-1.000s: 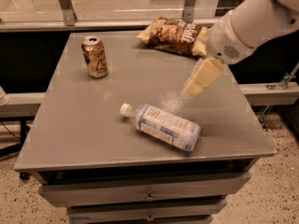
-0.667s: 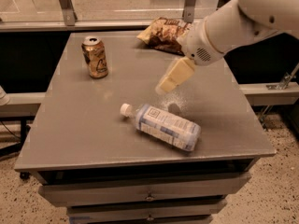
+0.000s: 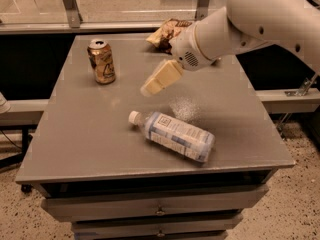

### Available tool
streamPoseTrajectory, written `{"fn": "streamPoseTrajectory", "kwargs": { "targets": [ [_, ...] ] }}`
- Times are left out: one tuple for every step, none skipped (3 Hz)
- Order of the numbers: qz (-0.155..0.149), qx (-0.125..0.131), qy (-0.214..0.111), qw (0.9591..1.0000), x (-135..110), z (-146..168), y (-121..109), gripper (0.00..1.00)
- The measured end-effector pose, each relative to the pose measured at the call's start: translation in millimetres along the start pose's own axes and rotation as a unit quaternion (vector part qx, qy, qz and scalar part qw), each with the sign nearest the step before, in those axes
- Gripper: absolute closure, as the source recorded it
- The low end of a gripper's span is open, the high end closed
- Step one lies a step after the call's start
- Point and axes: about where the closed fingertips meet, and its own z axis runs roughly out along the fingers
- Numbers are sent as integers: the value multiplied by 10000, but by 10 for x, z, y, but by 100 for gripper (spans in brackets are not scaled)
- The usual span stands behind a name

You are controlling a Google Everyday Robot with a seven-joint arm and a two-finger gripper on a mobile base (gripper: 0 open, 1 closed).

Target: Knock orange can over

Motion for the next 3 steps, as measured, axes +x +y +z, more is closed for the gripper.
{"fn": "streamPoseTrajectory", "kwargs": {
  "targets": [
    [0,-69,-242,9997,-89,53,1,0],
    [50,-371,-863,9956,-367,473,95,0],
    [62,-582,-1555,9861,-725,959,181,0]
  ]
}}
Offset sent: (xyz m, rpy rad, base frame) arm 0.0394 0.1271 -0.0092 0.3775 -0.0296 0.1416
